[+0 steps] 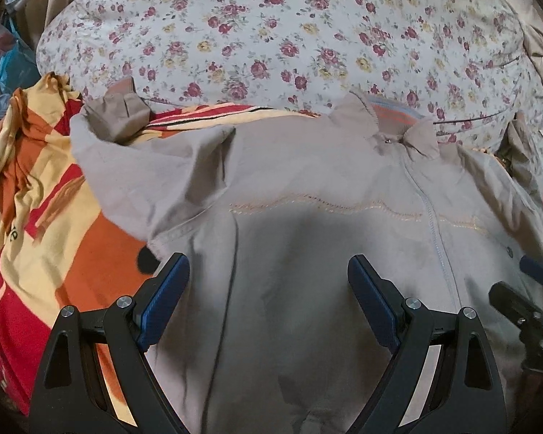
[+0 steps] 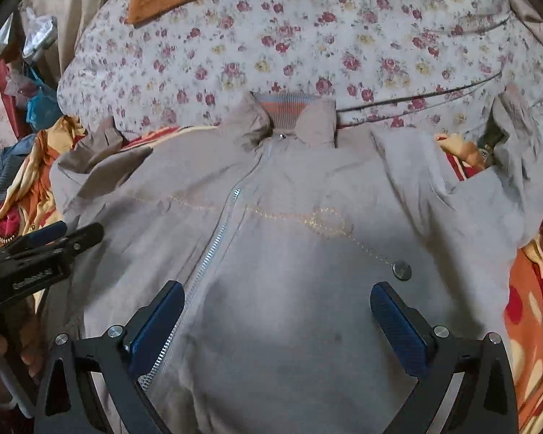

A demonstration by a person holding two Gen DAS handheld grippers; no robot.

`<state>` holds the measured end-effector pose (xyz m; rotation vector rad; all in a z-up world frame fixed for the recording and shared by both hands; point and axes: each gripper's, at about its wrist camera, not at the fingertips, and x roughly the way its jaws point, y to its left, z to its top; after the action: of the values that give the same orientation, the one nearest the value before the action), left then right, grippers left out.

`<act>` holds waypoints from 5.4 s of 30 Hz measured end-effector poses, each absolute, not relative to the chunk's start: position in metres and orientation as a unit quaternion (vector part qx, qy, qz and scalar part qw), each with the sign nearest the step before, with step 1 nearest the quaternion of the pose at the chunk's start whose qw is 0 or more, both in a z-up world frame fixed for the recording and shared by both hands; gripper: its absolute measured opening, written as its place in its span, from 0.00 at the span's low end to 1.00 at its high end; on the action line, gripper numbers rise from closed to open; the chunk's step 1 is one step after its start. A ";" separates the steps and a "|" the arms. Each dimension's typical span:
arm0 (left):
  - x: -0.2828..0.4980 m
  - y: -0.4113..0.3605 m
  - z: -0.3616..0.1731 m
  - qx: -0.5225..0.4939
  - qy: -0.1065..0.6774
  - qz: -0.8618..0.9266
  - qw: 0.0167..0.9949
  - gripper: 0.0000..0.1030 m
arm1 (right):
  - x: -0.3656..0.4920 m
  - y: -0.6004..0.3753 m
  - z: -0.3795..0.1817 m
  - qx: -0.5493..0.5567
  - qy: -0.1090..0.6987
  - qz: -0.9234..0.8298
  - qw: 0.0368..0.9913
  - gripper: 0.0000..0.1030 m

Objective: Fold large clothes

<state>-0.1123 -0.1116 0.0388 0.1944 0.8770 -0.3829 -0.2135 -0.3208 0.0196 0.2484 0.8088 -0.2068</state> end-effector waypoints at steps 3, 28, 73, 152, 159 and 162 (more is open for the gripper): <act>-0.114 -0.114 0.036 0.101 0.420 -0.186 0.882 0.87 | -0.214 -0.316 0.028 0.114 0.377 -0.100 0.914 1.00; -0.117 -0.112 0.036 0.101 0.414 -0.179 0.887 0.87 | -0.218 -0.330 0.023 0.125 0.397 -0.159 0.895 1.00; -0.115 -0.108 0.037 0.099 0.411 -0.170 0.890 0.87 | -0.216 -0.349 0.014 0.165 0.413 -0.175 0.878 1.00; 0.069 -0.044 0.166 -0.107 0.390 -0.311 0.860 0.06 | -0.208 -0.345 0.003 0.143 0.422 -0.129 0.886 1.00; -0.038 -0.162 0.132 -0.075 0.430 -0.424 0.794 0.28 | -0.236 -0.375 0.027 0.244 0.376 -0.137 0.883 1.00; -0.073 -0.212 0.065 -0.053 0.505 -0.427 0.748 0.75 | -0.248 -0.390 0.034 0.268 0.357 -0.156 0.881 1.00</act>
<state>-0.0729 -0.2117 0.0647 -0.1169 1.1041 -0.9339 -0.2475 -0.3900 0.0337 0.5585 0.7437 -0.3246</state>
